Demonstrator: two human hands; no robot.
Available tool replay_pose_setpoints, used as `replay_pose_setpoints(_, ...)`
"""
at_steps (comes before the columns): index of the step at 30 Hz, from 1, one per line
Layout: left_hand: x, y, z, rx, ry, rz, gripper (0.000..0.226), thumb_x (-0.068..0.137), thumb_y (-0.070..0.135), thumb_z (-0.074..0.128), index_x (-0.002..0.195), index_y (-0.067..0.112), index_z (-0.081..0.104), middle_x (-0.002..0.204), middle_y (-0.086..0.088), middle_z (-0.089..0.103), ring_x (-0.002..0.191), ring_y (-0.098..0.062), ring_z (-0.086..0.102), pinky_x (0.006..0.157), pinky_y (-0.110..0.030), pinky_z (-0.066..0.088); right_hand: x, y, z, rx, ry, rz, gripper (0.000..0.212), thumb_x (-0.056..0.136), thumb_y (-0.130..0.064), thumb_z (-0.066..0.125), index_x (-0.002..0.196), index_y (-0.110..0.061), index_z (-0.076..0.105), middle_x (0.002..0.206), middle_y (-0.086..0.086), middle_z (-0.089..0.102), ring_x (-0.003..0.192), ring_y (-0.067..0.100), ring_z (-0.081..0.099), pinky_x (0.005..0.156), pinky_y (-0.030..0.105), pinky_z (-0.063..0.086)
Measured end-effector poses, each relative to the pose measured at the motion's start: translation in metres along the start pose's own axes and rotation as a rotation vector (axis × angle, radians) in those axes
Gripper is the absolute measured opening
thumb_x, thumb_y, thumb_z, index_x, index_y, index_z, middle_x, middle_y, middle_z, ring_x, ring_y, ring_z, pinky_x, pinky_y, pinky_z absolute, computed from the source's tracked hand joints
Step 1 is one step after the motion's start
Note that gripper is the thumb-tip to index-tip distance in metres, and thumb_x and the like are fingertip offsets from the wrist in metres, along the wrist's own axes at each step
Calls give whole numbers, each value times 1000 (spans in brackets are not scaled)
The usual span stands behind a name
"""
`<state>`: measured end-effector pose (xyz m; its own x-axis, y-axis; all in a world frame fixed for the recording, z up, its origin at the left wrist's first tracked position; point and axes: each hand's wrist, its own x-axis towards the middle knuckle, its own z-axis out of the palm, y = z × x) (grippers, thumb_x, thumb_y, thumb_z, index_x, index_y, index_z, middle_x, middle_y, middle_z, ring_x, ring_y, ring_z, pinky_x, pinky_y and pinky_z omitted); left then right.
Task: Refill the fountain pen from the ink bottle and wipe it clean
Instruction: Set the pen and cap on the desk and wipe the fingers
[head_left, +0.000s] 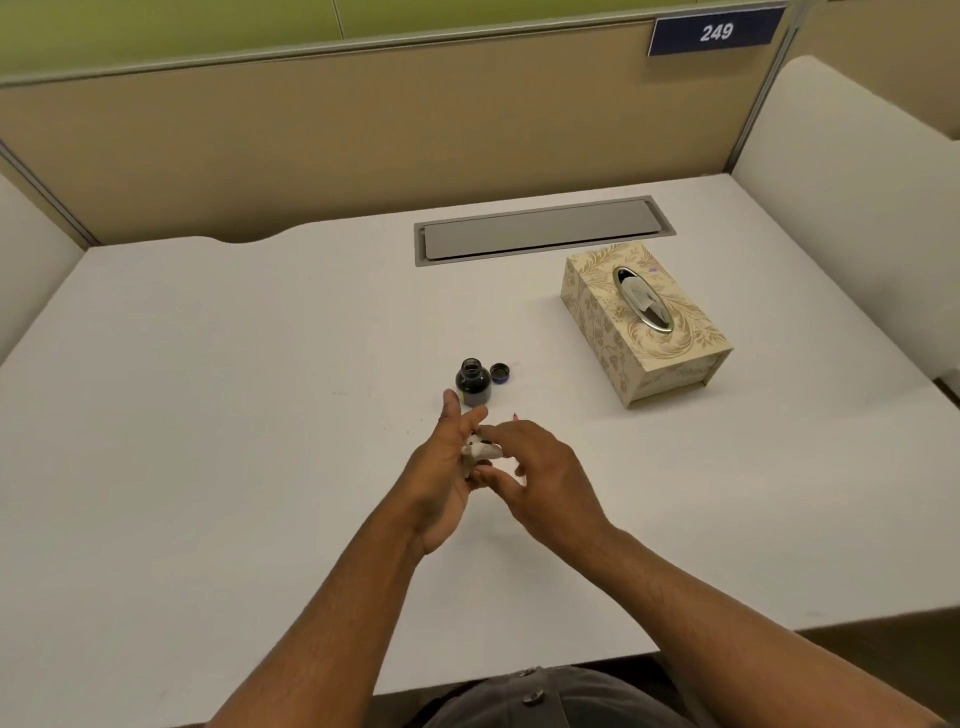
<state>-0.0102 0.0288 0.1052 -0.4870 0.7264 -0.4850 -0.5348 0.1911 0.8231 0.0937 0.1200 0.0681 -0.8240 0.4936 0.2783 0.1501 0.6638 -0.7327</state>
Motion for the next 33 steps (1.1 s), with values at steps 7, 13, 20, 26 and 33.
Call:
replay_pose_setpoints(7,-10,-10,24,-104,-117,-63,88,73,71,36,149,25,31,112,2,60,106,-18,46,94,-29,44,-34,-13,-12,-123,208,12,30,91,-30,55,114,-18,71,113,-4,71,100,19,64,82,24,49)
replay_pose_setpoints(13,-12,-22,68,-172,-270,-173,104,69,76,31,154,23,5,158,-6,26,136,-19,42,110,-31,34,-64,5,-45,-167,317,177,22,81,-14,72,103,-17,77,104,-3,74,99,19,63,81,24,50)
replay_pose_setpoints(20,-8,-55,138,-128,-449,-313,73,95,57,27,151,10,24,147,-8,46,126,-21,54,97,-30,49,-115,25,-101,-52,356,566,11,86,-18,73,96,-21,69,92,-14,66,75,-5,57,67,4,43)
replay_pose_setpoints(26,-13,-98,216,596,-494,-92,35,96,38,53,99,12,75,97,-6,75,93,-17,70,86,-32,53,-174,54,-160,34,617,771,3,85,-18,73,87,-18,71,84,-11,68,72,-3,61,60,5,46)
replay_pose_setpoints(33,-13,-160,301,899,-647,-63,24,94,32,58,94,18,78,80,-6,76,86,-19,72,92,-44,54,-260,106,-205,49,765,891,4,79,-11,78,81,-14,76,81,-6,72,68,6,69,64,24,58)
